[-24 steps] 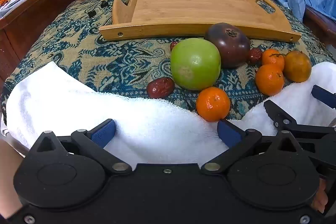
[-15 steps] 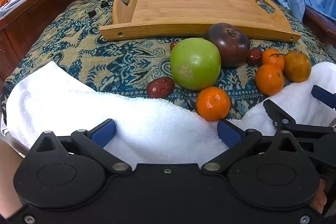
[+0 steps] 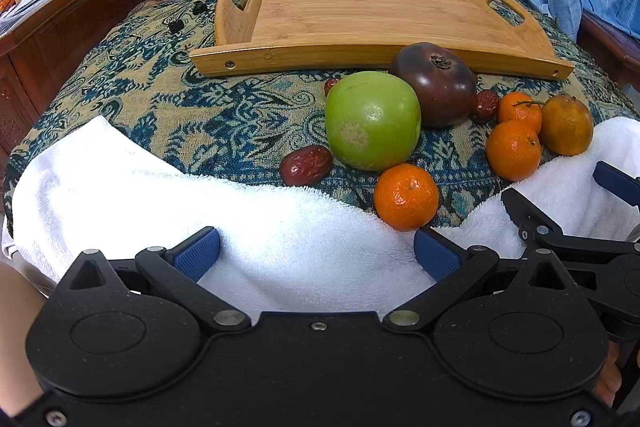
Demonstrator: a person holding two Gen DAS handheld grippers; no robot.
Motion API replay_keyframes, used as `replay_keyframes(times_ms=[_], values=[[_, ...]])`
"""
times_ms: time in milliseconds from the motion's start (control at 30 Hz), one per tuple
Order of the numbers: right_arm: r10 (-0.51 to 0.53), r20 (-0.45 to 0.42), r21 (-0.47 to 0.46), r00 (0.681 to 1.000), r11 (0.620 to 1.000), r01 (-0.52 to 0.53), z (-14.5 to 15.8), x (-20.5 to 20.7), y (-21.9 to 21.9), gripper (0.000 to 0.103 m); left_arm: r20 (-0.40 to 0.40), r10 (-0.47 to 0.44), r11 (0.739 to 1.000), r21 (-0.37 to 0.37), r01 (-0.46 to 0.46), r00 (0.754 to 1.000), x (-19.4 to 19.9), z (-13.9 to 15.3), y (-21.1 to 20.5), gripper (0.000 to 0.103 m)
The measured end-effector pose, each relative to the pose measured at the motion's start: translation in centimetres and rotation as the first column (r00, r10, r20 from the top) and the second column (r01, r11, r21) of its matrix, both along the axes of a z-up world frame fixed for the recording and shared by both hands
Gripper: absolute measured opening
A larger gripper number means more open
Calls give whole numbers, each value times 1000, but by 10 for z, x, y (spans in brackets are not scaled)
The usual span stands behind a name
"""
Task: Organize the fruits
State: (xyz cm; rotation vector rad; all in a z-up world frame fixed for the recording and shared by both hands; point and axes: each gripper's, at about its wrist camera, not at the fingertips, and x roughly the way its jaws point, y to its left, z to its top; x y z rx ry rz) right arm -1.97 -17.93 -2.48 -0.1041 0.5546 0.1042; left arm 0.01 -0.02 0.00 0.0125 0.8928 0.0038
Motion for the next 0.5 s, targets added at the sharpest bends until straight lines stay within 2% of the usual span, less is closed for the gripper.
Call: replay_keyframes(times_ms=[500], values=[[0,4,-1,1000,1000,0,0,-1,0,103,0,0,1000,1,0,1000,0,0,0,103]])
